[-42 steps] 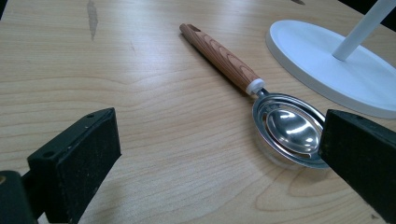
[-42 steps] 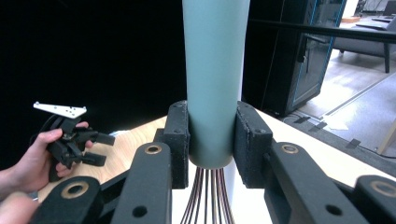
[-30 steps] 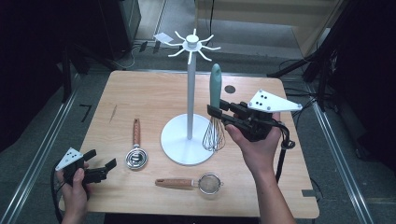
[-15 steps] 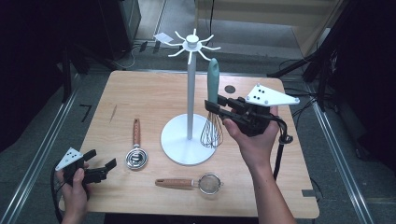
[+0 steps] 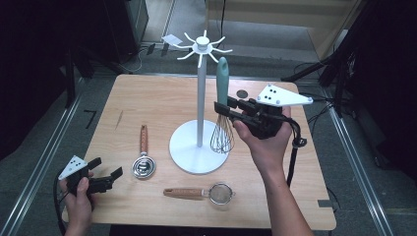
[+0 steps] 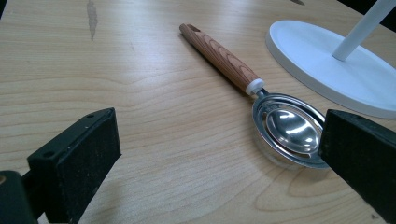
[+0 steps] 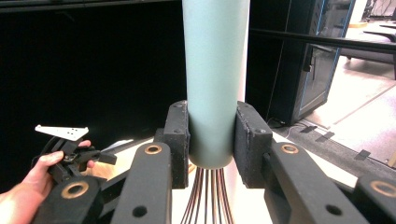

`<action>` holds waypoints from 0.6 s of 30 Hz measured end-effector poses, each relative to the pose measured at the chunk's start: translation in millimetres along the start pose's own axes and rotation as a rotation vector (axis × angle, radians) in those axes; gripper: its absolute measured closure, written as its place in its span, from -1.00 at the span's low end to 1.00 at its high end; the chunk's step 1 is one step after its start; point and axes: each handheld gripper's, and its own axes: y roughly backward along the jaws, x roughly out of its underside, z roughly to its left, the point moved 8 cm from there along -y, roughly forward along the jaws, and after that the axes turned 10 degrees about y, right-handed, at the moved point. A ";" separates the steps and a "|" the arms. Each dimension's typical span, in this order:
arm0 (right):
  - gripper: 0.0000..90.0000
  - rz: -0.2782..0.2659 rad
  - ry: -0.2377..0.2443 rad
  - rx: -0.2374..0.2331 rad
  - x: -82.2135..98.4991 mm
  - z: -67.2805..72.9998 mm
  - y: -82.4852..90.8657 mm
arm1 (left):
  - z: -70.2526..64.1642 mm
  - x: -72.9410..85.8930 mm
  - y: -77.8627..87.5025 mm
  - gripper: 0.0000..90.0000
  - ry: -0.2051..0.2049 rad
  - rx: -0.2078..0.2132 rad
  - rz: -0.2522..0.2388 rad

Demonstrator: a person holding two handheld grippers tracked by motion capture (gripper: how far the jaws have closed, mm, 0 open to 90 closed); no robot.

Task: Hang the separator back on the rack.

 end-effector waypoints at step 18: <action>0.58 0.001 -0.007 0.006 -0.5 -0.9 -11.5 | 0.1 -0.1 -0.1 -1.00 0.002 0.001 0.000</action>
